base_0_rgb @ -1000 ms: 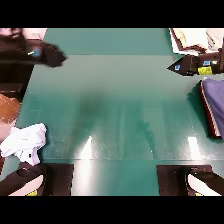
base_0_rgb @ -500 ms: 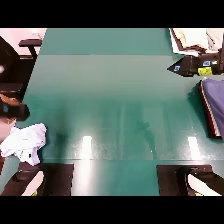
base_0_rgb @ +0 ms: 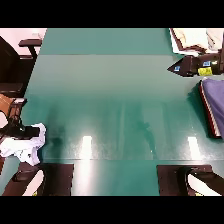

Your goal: Fold the shirts.

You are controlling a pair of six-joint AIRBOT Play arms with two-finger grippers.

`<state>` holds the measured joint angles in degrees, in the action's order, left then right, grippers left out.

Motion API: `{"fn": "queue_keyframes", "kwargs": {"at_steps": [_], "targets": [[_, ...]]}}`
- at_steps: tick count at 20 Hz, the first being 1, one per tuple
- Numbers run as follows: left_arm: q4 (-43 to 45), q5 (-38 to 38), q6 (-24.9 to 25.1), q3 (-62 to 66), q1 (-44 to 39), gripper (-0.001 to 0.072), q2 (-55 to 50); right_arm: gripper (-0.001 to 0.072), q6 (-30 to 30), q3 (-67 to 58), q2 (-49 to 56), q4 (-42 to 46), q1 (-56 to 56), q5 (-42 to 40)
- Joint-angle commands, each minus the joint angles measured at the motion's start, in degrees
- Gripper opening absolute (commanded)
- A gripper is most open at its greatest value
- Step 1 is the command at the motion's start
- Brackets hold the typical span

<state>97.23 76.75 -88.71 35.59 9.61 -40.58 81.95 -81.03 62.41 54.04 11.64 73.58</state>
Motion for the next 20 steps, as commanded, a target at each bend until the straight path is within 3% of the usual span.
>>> {"fn": "queue_keyframes", "kwargs": {"at_steps": [1,5,8,12,18,20], "targets": [[-0.26,0.28,-1.84,6.21,0.09,0.0026,0.07,0.0016,0.02,-0.07,-0.09,-0.35,-0.02,-0.44],[-9.27,0.7,-0.85,27.98,0.0,0.0024,0.15,0.0016,0.04,-0.07,-3.87,-0.59,-0.42,-6.16],[-12.46,0.15,-0.83,42.91,-4.57,0.0023,0.09,0.0015,0.04,-0.07,-8.07,-0.55,-0.42,-13.57],[-12.39,-1.31,0.92,54.01,-17.9,0.0022,-2.38,0.0014,0.07,-0.83,-9.99,-0.37,-0.42,-17.86],[-12.33,-3.32,2.23,61.13,-41.55,0.0023,-18.86,0.0015,0.07,-16.83,-1.18,1.25,-0.42,-11.43],[-12.35,-6.78,5.25,61.2,-50.36,0.0023,-26.25,0.0015,0.09,-22.1,1.38,4.13,-0.42,-9.46]]}}
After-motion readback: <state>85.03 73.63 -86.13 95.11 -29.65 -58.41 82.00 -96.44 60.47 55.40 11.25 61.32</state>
